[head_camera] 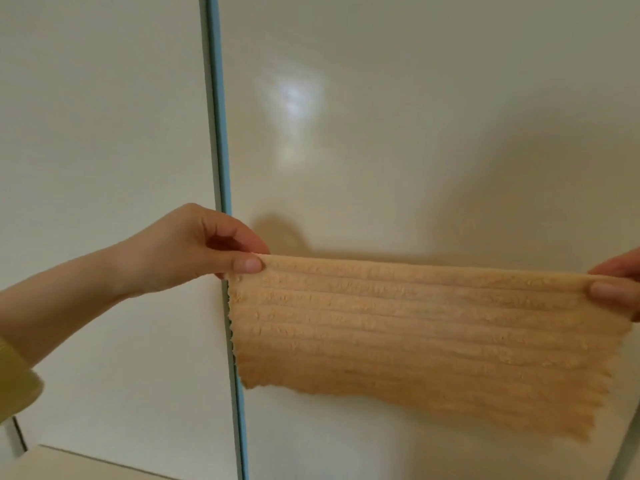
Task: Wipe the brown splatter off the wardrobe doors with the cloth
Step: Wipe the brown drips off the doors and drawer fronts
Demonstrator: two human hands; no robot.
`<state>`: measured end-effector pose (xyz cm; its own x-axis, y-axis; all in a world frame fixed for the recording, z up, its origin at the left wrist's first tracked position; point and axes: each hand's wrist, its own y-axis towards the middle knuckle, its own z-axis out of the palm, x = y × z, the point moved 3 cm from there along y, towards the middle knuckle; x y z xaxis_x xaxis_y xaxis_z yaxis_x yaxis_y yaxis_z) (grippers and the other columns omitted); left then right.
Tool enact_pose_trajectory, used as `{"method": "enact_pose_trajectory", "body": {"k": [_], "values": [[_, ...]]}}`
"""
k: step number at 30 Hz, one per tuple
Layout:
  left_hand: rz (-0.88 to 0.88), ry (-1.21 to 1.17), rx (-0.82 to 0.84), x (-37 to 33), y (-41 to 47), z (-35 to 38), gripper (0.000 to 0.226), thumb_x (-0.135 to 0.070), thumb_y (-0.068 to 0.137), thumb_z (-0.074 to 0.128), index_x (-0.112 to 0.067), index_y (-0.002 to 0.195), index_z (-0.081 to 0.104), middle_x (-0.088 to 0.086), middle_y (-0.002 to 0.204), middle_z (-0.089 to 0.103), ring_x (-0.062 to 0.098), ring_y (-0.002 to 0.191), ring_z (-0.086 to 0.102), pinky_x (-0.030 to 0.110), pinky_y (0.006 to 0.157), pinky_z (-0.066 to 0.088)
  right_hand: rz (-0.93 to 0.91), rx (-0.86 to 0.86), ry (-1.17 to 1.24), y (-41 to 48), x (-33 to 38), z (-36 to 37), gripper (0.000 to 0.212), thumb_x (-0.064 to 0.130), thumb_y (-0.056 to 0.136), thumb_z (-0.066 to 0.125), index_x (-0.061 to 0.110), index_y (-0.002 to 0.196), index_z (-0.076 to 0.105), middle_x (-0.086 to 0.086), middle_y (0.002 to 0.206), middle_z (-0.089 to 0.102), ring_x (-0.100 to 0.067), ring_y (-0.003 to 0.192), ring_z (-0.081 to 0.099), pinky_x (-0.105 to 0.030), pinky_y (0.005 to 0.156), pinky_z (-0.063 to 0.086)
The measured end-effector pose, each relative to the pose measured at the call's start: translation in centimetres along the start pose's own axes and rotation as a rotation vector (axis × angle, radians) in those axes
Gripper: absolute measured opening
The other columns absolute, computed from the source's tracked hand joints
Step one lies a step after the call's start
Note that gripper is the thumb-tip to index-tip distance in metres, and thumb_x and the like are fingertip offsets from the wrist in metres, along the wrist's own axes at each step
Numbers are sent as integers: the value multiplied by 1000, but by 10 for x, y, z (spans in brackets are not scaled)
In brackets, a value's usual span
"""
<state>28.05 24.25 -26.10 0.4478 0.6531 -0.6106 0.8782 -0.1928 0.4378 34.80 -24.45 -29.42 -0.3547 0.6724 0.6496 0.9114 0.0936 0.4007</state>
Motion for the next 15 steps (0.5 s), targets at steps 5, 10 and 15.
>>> {"method": "enact_pose_trajectory", "body": {"k": [5, 10, 15], "values": [[15, 92, 16, -50, 29, -54, 24, -63, 57, 69, -43, 70, 72, -9, 63, 69, 3, 47, 58, 11, 50, 47, -25, 24, 41, 6, 98, -27, 21, 52, 67, 66, 33, 73, 72, -9, 57, 67, -23, 48, 63, -16, 47, 49], [-36, 168, 73, -103, 57, -107, 8, -37, 66, 65, -38, 70, 71, 1, 59, 65, 8, 45, 55, 15, 50, 47, -45, 75, -125, 12, 179, -72, 50, 80, 65, 51, 35, 76, 70, -2, 50, 61, -15, 42, 57, -19, 43, 47], [-44, 275, 94, -152, 84, -150, 9, -28, 81, 63, -26, 72, 65, -18, 54, 60, 2, 46, 54, 9, 51, 42, -42, -6, -131, 24, 250, -114, 36, 73, 65, 58, 38, 68, 68, -5, 48, 59, -12, 36, 50, -16, 37, 41]]}}
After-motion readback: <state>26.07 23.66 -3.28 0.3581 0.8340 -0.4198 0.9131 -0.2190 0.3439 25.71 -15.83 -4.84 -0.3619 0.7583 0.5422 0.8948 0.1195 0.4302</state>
